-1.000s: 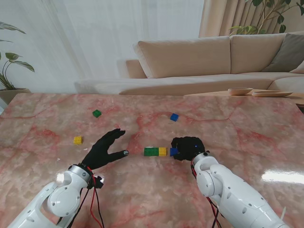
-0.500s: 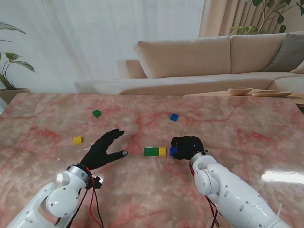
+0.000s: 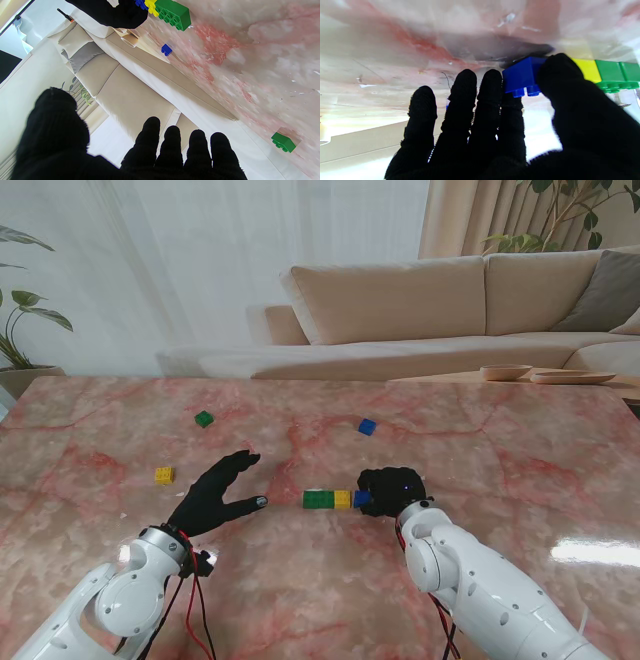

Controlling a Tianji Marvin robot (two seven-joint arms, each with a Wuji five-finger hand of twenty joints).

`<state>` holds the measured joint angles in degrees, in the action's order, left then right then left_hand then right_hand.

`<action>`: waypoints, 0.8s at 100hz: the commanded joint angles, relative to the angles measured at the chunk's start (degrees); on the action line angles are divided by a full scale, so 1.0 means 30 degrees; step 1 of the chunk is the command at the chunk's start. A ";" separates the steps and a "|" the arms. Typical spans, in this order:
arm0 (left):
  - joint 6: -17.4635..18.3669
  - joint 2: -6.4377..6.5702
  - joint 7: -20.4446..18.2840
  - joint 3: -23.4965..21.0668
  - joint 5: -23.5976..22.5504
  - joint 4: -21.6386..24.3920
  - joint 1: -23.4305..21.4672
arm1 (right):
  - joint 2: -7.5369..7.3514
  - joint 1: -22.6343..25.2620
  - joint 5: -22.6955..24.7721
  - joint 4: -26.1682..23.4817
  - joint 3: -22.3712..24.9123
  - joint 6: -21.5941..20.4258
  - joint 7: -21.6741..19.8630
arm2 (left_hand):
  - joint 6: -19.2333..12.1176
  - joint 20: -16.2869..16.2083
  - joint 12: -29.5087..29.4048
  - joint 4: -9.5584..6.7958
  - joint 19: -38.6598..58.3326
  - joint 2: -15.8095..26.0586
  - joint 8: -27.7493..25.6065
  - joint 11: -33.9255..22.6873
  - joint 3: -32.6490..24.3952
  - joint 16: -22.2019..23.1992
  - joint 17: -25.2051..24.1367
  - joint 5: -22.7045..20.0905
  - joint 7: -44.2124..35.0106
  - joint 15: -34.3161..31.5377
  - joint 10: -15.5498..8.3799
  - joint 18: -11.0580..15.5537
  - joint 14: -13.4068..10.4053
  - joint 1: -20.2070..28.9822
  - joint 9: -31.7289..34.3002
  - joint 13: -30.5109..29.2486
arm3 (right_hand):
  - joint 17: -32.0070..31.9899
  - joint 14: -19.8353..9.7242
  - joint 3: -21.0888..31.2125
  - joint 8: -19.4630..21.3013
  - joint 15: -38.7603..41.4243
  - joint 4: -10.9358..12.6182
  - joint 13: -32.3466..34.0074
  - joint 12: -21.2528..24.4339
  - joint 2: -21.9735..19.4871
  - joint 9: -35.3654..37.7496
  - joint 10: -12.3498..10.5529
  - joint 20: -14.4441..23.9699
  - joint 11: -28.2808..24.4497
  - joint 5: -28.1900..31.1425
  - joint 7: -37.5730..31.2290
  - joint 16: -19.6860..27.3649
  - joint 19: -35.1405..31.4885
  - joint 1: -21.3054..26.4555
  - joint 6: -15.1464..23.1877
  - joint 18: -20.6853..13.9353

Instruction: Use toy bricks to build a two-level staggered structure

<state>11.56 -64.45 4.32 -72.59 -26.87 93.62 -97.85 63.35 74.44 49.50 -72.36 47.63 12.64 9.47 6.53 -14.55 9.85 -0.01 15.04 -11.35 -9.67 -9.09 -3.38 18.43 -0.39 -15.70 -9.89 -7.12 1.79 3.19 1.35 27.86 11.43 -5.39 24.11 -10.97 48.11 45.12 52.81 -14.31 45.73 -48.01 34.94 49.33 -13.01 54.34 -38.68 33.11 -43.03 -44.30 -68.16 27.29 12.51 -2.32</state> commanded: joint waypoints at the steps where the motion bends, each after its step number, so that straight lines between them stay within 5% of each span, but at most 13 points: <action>1: -0.0039 0.0012 -0.0033 0.0022 -0.0016 0.0078 -0.0120 | 0.0062 0.0168 -0.0080 -0.0001 -0.0024 0.0132 -0.0334 | -0.0134 -0.0150 0.0153 -0.0532 -0.0703 0.0645 -0.0164 -0.0351 -0.0450 -0.0253 -0.0098 -0.0628 0.0043 0.0531 -0.0276 0.0956 -0.0956 -0.0319 -0.0183 0.0241 | -0.0240 -0.0006 0.0189 0.0551 -0.0093 0.0077 -0.0314 0.0273 -0.0616 -0.0263 0.0105 0.0250 -0.0304 0.0616 -0.0331 -0.0089 -0.0498 -0.0272 0.0352 -0.0117; 80: -0.0039 0.0071 -0.0429 0.0103 0.0177 0.0143 0.0021 | 0.0105 -0.0138 -0.0275 0.0639 -0.0316 -0.0792 0.0055 | -0.0083 -0.0208 0.0113 -0.0479 -0.0879 0.1046 -0.0145 -0.0279 -0.0329 -0.0265 -0.0115 -0.0603 0.0161 0.0567 -0.0224 0.0913 -0.0890 -0.0379 -0.0207 0.0300 | -0.0311 -0.0025 0.1201 0.0624 -0.0426 0.0284 -0.0743 0.1053 -0.0462 -0.0839 0.0116 0.0768 -0.0198 0.0300 0.0492 0.0070 -0.0929 -0.0404 0.0085 -0.0352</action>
<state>11.48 -64.31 3.10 -72.40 -26.34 93.92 -97.58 63.45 73.71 48.93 -71.05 46.84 10.55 10.40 6.53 -14.55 9.85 -0.01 14.36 -10.64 -9.67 -9.09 -3.38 18.43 -0.39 -15.71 -9.89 -7.12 1.79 3.19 1.35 27.86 11.43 -5.39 23.63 -10.95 48.95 45.49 52.12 -14.31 45.09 -46.78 34.18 47.67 -13.29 54.87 -40.26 33.12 -41.57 -44.30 -68.32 26.53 12.10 -2.40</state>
